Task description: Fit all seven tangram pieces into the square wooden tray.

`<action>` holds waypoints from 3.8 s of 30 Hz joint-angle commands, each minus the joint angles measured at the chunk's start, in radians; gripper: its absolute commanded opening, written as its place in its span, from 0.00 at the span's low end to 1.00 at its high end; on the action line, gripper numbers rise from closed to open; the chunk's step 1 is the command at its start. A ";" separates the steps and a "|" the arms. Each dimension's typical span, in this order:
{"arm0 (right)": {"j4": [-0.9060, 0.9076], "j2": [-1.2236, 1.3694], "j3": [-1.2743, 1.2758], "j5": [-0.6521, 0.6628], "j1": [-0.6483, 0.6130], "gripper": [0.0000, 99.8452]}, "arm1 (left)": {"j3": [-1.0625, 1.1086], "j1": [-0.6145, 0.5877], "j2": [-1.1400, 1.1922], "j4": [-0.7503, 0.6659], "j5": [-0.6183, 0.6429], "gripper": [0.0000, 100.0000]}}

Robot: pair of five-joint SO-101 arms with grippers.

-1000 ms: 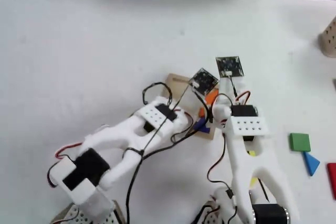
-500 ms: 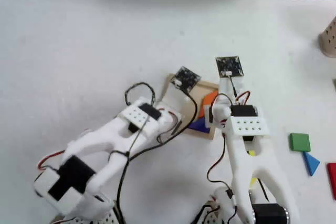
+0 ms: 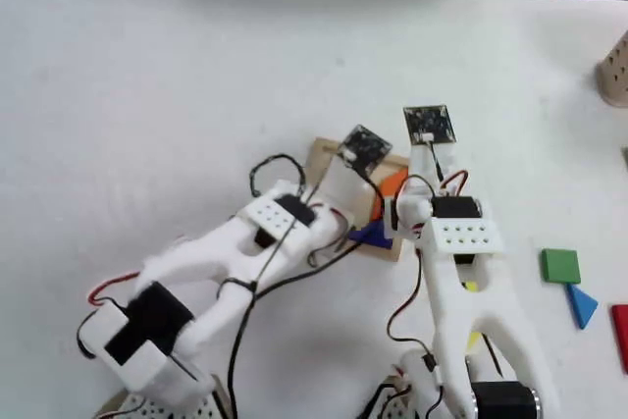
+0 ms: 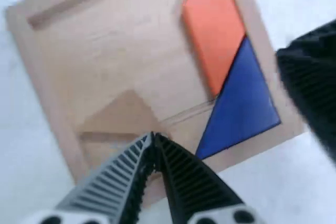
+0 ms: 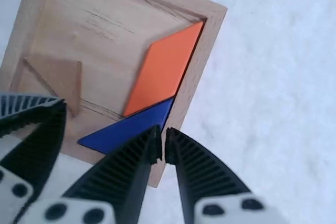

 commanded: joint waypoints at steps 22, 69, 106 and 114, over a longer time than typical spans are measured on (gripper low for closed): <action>-0.018 -0.035 -0.009 0.031 -0.010 0.02 | -0.195 -0.133 0.136 -0.259 0.097 0.02; -0.019 -0.035 -0.011 0.031 -0.012 0.02 | -0.089 -0.002 0.064 -0.011 0.218 0.02; 0.067 -0.036 -0.114 0.198 0.627 0.17 | -0.044 -0.407 -0.085 -0.183 -0.115 0.02; 0.087 -0.036 -0.115 0.528 0.917 0.16 | -0.132 -0.435 0.012 -0.178 -0.114 0.02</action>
